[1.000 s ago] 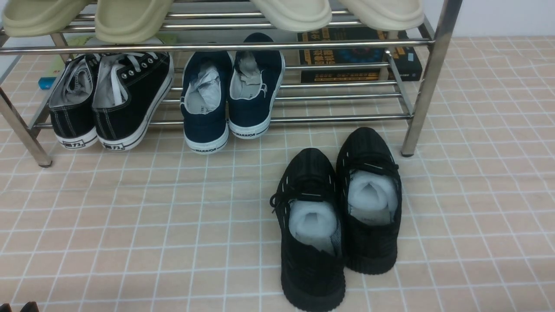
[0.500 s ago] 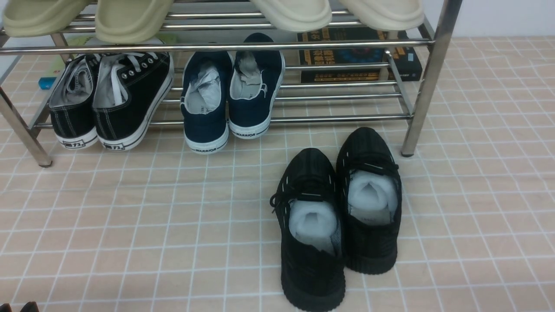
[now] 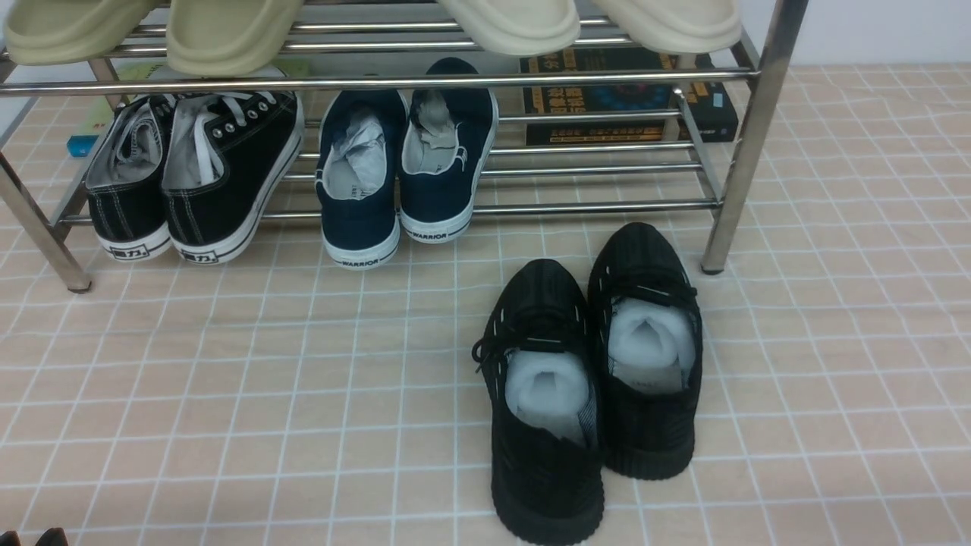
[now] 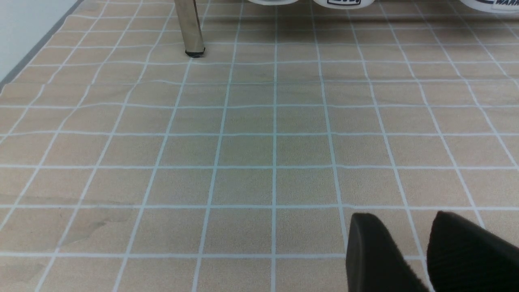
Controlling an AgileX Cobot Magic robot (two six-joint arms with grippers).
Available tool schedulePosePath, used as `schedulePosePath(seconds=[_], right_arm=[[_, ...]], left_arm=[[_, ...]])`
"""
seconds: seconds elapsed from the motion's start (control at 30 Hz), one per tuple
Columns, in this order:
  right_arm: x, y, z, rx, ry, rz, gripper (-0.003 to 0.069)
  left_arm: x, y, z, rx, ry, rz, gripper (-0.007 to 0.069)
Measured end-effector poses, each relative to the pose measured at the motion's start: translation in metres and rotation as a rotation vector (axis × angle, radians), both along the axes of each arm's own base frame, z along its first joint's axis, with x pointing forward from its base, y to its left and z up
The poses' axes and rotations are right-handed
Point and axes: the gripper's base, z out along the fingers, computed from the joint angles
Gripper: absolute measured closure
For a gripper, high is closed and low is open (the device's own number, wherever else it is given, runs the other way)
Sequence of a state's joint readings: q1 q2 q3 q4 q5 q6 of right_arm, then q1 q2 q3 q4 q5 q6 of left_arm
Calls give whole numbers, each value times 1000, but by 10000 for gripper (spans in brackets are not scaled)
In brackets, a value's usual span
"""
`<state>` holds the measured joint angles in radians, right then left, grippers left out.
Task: Take the shoes off the shelf from the light coffee tablecloth by hand.
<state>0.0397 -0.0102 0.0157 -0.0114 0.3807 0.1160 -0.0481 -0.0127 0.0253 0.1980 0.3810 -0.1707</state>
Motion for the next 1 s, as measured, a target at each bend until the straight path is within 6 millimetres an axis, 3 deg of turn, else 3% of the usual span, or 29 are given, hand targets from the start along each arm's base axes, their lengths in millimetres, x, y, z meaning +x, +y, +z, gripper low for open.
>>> schedulePosePath(seconds=[0.47,1.0], right_arm=[[0,-5,0,-6,5,-100,576],[0,0,0,-13,4,-4,560]], left_arm=[[0,0,0,0,0,0,384],[0,0,0,0,0,0,384]])
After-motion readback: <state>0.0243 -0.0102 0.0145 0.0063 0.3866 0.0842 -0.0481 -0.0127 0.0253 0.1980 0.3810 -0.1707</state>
